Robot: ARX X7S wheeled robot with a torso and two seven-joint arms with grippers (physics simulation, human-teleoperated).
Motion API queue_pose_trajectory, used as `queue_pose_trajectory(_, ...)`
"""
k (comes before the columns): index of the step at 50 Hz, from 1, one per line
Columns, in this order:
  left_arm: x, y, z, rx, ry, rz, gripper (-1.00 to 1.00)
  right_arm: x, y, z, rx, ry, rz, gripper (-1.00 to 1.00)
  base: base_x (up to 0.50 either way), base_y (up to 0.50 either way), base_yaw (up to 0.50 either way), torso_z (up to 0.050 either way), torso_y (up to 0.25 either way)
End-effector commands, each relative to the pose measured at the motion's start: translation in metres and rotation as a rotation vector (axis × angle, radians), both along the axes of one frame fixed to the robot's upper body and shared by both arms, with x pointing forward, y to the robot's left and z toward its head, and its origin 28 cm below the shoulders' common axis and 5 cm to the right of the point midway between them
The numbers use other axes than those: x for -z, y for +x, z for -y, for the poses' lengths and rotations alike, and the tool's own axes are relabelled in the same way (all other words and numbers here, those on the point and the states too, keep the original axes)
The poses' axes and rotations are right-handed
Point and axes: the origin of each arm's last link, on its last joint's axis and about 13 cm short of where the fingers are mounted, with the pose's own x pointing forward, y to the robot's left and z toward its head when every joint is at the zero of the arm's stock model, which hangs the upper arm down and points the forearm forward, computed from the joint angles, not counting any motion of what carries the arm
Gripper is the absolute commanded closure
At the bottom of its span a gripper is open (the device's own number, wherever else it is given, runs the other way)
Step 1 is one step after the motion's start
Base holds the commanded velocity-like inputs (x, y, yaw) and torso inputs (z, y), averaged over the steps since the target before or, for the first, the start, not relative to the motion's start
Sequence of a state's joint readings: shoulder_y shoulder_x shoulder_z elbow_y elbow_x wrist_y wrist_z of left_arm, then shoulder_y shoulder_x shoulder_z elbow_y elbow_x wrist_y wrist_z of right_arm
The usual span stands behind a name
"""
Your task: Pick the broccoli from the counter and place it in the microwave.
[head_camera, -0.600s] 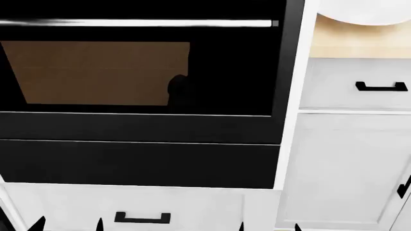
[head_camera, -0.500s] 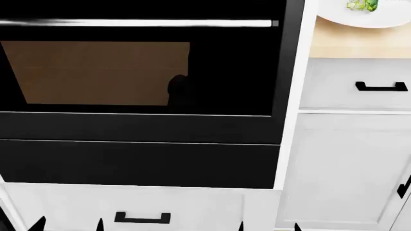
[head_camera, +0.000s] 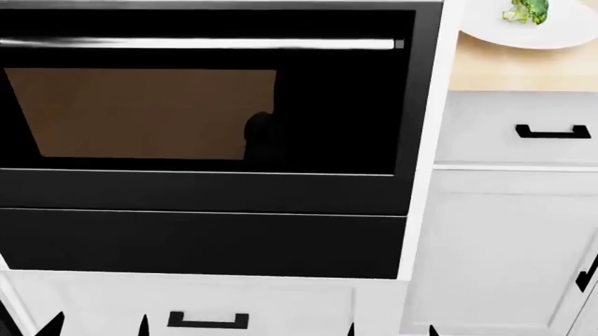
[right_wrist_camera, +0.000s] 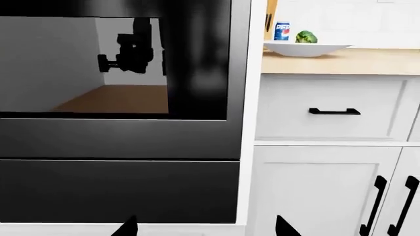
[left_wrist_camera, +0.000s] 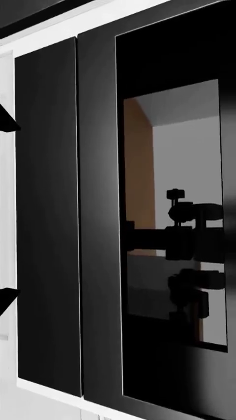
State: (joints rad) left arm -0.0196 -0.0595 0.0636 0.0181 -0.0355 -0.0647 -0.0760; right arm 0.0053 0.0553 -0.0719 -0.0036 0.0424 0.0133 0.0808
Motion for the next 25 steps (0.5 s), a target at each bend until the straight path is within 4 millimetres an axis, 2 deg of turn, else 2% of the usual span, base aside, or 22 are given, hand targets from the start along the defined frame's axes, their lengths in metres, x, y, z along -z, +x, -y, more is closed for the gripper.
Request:
queue_pose_trajectory(1,-0.0007,0.0015,-0.0002,0.003,-0.005,-0.012,-1.00,0.0002,0.0002,-0.0001,0.001,-0.004,0.001,-1.00,0.00,0.00,0.00,0.050,0.031)
queue_pose_trajectory(25,-0.0006,0.0052,0.0010,0.007,-0.030,-0.004,-1.00,0.0020,0.0031,0.0014,-0.001,-0.013,0.002,-1.00,0.00,0.00,0.00,0.050,0.032)
